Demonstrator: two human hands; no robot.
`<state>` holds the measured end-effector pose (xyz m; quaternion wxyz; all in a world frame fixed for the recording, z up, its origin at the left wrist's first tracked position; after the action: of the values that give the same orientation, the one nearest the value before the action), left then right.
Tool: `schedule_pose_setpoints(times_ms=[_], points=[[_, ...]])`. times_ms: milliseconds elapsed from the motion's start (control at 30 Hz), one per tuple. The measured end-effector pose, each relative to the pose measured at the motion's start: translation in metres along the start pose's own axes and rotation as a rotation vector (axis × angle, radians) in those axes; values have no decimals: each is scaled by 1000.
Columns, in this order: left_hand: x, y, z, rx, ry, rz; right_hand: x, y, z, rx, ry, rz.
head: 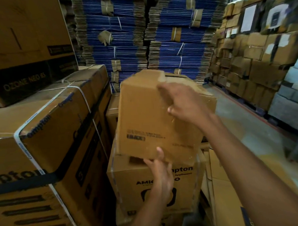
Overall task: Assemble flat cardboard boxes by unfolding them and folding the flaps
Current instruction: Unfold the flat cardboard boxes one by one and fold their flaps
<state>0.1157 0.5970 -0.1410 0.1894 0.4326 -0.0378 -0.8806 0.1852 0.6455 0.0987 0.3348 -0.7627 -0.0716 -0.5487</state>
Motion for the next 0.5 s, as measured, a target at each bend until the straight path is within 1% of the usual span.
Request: schedule_pose_setpoints(times_ms=[67,100,167,233,367,400,433,467,500], points=[[11,1,-21,146,-39,1,-24,5,-9,62,42,-26],[18,1,-28,208,-70,45,-36,9,-13,91,62,-41],[33,-1,-35,292,-138,143,-54,17,-12,121,83,-70],[44,-2,-32,342,-249,176,-65,26,-6,140,90,-86],[43,4,-18,435,-547,101,-74,41,7,171,120,-102],[37,6,-11,438,-627,53,-76,42,9,176,117,-119],[26,9,1,392,-718,2,-78,44,12,184,115,-143],[13,11,17,297,-811,-43,-78,45,13,196,114,-163],[-4,15,38,126,-932,-75,-77,45,15,208,107,-169]])
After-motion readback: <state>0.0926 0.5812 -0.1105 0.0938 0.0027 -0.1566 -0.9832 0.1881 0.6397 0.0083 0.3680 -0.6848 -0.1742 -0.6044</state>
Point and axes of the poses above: each hand's wrist, its own y-axis away from the middle knuckle, its own x-axis out of the back of the hand, z = x × y, the point moved 6 cm from there along -y, towards the middle knuckle, and after that the axes turned 6 degrees about -z, right-handed, at the moved point
